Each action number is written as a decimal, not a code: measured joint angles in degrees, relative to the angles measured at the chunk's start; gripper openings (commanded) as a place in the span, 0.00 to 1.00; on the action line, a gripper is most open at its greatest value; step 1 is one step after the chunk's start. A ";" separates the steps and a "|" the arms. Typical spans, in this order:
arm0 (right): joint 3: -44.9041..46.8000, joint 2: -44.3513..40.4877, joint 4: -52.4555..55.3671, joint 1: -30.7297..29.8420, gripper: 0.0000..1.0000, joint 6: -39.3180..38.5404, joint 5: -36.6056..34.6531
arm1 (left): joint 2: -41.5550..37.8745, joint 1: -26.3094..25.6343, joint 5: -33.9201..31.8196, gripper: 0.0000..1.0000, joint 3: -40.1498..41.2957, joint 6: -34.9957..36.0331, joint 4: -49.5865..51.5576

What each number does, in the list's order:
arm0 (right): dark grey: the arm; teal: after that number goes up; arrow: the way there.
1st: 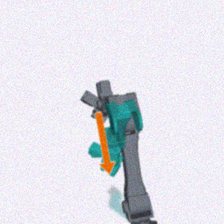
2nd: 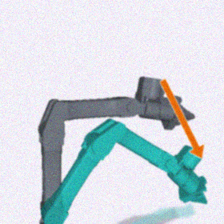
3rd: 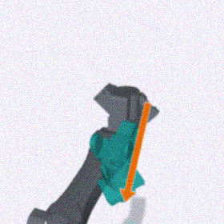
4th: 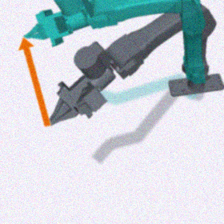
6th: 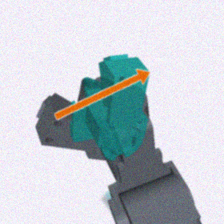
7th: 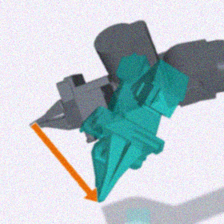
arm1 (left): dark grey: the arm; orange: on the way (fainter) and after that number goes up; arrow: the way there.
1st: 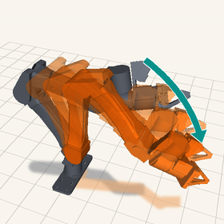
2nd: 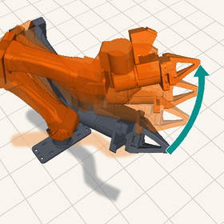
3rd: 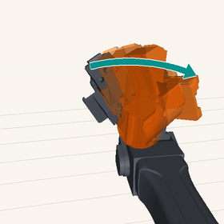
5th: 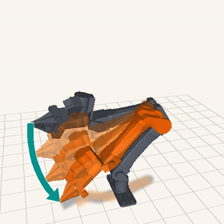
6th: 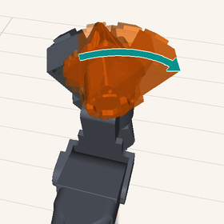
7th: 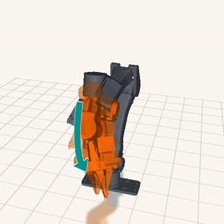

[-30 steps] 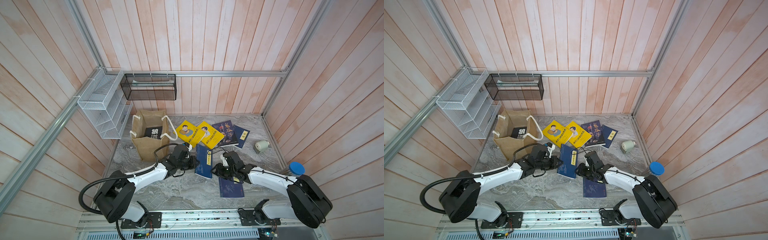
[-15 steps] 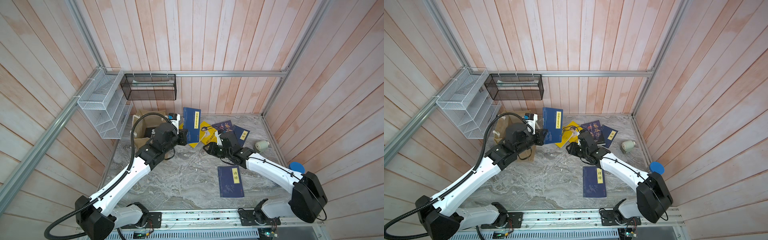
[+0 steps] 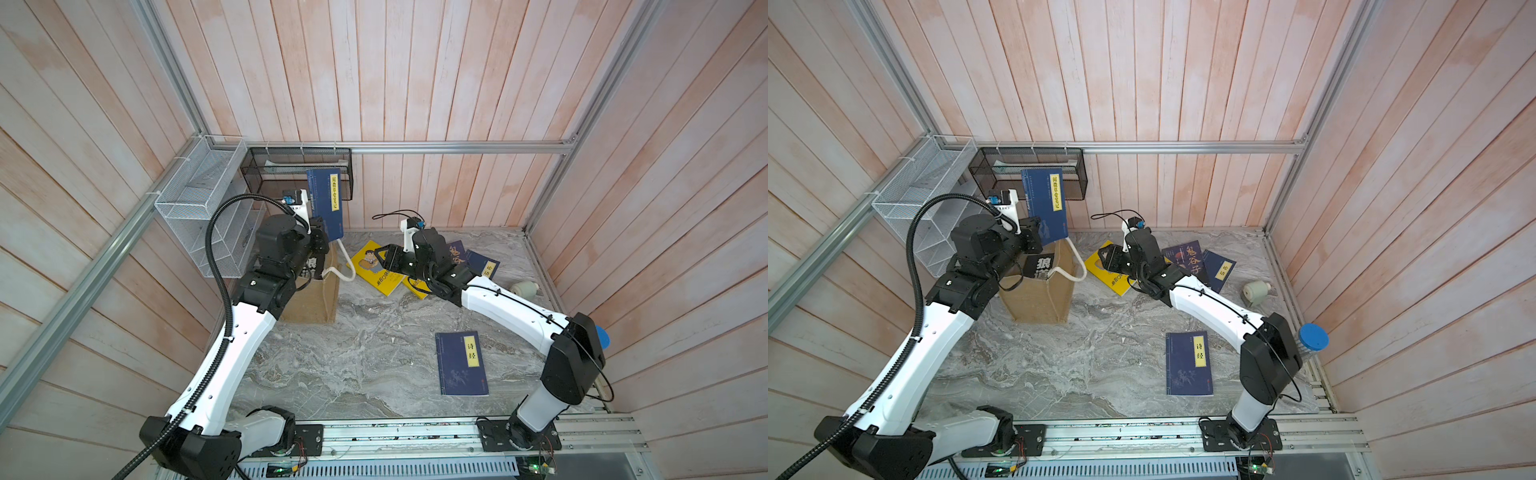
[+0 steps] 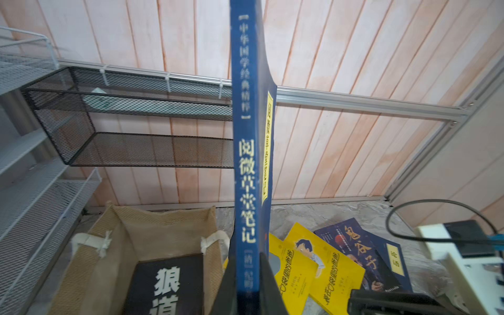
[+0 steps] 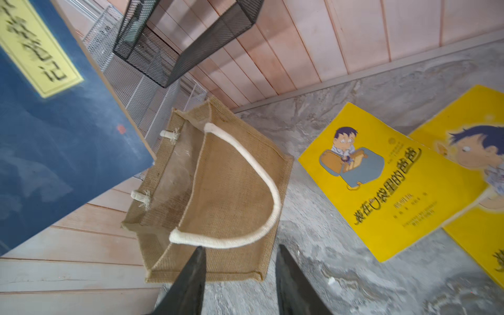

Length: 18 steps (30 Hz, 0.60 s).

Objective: Put the books into the canvas bag
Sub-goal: Place the book in the canvas bag.

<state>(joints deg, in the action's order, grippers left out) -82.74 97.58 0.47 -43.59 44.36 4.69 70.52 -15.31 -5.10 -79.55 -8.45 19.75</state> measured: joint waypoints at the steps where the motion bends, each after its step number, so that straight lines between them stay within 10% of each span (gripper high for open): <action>1: -1.29 1.31 -0.44 -0.44 0.45 0.00 0.00 | 0.09 1.31 0.22 0.00 -0.35 0.15 0.46; 18: -36.04 23.65 9.86 -3.96 0.49 -3.61 -1.46 | 3.41 10.54 5.64 0.00 -5.42 1.40 9.40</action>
<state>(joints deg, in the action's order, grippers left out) -118.78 121.23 10.33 -47.55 40.75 3.22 73.93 -4.78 0.54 -84.97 -7.05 29.15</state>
